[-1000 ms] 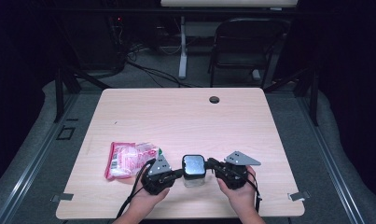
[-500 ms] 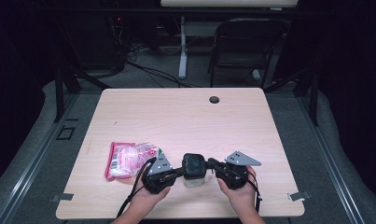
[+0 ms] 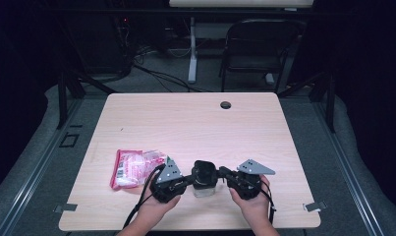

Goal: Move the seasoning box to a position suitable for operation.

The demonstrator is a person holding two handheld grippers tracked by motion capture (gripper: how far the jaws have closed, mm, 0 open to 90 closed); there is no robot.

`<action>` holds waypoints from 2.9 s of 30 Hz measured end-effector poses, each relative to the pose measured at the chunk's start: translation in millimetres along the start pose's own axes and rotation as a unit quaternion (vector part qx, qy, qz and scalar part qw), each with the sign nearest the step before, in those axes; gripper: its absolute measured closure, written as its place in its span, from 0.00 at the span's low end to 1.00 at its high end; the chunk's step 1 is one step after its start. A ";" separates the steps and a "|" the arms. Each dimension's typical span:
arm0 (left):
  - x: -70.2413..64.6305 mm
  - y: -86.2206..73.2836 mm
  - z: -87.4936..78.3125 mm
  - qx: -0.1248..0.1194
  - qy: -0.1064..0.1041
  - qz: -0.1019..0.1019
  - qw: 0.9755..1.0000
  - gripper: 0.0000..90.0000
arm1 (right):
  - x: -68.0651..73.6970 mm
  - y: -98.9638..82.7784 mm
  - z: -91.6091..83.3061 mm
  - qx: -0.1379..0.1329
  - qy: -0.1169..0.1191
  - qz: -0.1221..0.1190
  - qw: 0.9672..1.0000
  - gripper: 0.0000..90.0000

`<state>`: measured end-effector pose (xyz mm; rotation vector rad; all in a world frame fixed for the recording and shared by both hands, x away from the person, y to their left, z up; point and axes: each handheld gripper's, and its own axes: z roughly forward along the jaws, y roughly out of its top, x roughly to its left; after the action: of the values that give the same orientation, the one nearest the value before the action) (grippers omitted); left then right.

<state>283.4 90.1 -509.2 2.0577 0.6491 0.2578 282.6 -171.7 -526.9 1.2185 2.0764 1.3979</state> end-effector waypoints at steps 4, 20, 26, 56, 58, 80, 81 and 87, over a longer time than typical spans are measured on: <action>0.1 2.3 -0.7 -0.002 0.000 0.002 1.000 0.99 | -0.3 -0.2 -0.1 0.000 0.000 0.000 1.000 0.96; -3.2 10.2 -0.8 -0.005 -0.003 0.007 1.000 0.99 | -2.3 -0.9 -4.7 -0.008 0.015 -0.006 1.000 0.81; -5.0 15.8 -0.3 -0.010 -0.007 0.009 1.000 0.99 | 2.6 -2.2 -12.9 -0.006 0.023 -0.024 0.999 0.75; -9.2 35.8 -1.3 -0.013 -0.011 0.021 1.000 0.98 | 36.3 -5.5 -8.9 -0.011 -0.014 -0.078 0.997 0.66; -7.5 30.9 -0.2 -0.010 -0.007 0.016 1.000 0.98 | 35.5 -5.0 -9.7 -0.008 -0.013 -0.079 0.997 0.67; -0.3 -0.6 13.0 0.024 -0.002 0.001 1.000 0.99 | 29.7 -6.3 -15.8 -0.014 -0.004 -0.064 0.998 0.75; -0.2 -0.8 13.1 0.023 -0.004 0.002 1.000 0.99 | 28.9 -6.3 -17.1 -0.013 -0.005 -0.063 0.998 0.75; 0.8 -1.4 12.6 0.022 -0.008 0.001 1.000 0.99 | 23.7 -6.9 -23.1 -0.011 -0.004 -0.050 0.999 0.83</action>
<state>289.0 82.1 -517.3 2.1005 0.6488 0.2290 250.2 -166.8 -518.7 1.0938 2.0803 1.3663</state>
